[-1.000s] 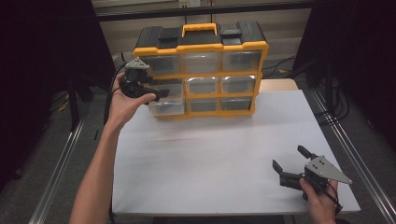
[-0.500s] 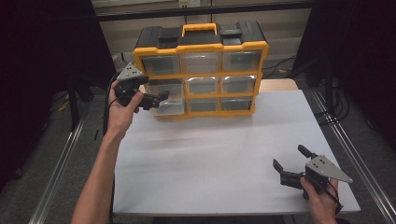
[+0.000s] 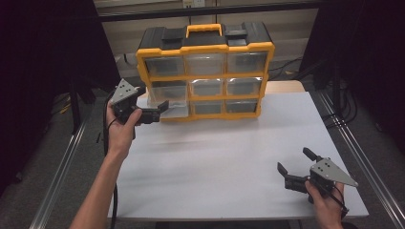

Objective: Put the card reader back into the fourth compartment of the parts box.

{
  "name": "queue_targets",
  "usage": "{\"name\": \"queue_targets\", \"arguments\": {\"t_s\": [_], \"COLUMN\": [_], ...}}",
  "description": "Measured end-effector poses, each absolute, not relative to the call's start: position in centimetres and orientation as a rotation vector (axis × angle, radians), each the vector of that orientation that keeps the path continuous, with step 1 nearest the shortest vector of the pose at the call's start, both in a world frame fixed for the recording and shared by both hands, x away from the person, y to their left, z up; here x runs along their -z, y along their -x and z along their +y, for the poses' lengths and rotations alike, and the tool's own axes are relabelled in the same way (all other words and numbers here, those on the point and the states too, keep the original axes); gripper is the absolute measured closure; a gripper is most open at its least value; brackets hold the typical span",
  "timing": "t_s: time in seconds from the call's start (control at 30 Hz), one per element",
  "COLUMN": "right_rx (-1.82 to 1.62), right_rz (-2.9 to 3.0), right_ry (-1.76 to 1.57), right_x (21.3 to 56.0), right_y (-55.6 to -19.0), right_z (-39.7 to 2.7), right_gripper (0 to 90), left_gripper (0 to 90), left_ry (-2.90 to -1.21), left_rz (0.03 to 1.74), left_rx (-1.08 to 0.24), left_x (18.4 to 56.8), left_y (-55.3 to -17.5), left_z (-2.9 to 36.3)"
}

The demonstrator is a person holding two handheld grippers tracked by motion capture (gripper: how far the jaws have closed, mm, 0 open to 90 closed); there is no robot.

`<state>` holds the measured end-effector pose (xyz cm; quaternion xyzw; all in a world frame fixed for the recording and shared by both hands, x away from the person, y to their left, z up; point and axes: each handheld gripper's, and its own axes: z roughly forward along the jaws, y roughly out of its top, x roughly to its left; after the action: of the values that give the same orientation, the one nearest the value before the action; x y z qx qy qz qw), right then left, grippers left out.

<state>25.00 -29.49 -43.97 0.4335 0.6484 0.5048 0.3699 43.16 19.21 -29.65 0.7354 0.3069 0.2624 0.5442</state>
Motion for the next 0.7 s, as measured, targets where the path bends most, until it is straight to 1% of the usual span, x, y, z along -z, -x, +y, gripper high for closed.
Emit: {"name": "queue_targets", "arguments": {"t_s": [0.23, 0.47, 0.7], "right_rx": [-1.287, -1.289, -1.29], "right_rz": [1.656, 1.658, 1.655], "right_ry": [-1.118, -1.116, -1.116], "right_x": [43.9, 43.9, 43.9], "right_y": [-24.9, -24.9, -24.9], "right_z": [-29.6, -29.6, -29.6], "right_gripper": [1.4, 1.4, 1.3], "left_gripper": [1.8, 2.5, 2.9], "left_ry": [-1.715, -1.705, -1.679], "left_rz": [0.721, 0.716, 0.753], "left_rx": [-0.617, -0.635, -0.623], "left_x": [31.7, 33.8, 35.9], "left_y": [-41.3, -39.6, -38.1], "left_z": [19.9, 20.1, 20.4]}}
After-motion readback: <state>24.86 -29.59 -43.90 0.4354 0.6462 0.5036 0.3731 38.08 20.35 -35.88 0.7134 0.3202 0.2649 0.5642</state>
